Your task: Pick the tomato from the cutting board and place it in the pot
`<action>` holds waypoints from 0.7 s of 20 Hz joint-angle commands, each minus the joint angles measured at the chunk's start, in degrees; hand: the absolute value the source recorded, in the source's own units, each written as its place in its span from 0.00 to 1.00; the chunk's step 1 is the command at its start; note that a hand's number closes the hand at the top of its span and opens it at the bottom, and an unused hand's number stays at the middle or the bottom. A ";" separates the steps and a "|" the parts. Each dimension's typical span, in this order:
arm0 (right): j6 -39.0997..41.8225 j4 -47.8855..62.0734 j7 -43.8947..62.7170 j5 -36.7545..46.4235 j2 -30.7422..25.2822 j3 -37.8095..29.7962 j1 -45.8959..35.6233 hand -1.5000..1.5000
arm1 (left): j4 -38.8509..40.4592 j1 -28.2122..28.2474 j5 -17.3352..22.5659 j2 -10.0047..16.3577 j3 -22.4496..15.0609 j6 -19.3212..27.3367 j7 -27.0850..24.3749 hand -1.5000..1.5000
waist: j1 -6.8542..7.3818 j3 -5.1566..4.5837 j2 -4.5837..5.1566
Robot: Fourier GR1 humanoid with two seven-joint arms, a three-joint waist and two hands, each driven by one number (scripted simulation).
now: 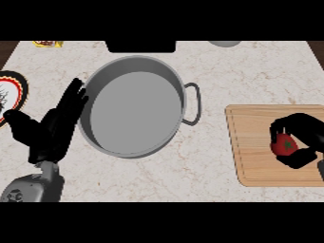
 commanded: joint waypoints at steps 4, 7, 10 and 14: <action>0.74 -1.87 -0.86 0.82 2.01 -1.73 -0.25 1.00 | 1.28 0.04 -0.87 -0.87 0.58 -0.88 -1.25 0.50 | -0.03 -0.01 -0.02; 1.11 -9.36 20.79 1.83 13.93 -1.35 1.76 1.00 | -0.15 0.88 -1.06 -0.90 0.18 0.26 -0.16 0.50 | -1.10 -0.15 -0.66; -5.52 -9.89 33.10 4.07 23.73 -2.25 6.01 1.00 | 1.32 1.28 -0.60 -0.15 2.18 0.47 -1.26 0.50 | -3.29 -0.36 -1.16; -12.10 -15.73 47.29 9.25 28.33 2.09 7.25 1.00 | 0.98 1.79 0.05 0.73 2.77 -0.27 -0.61 0.50 | -2.75 -0.47 -1.79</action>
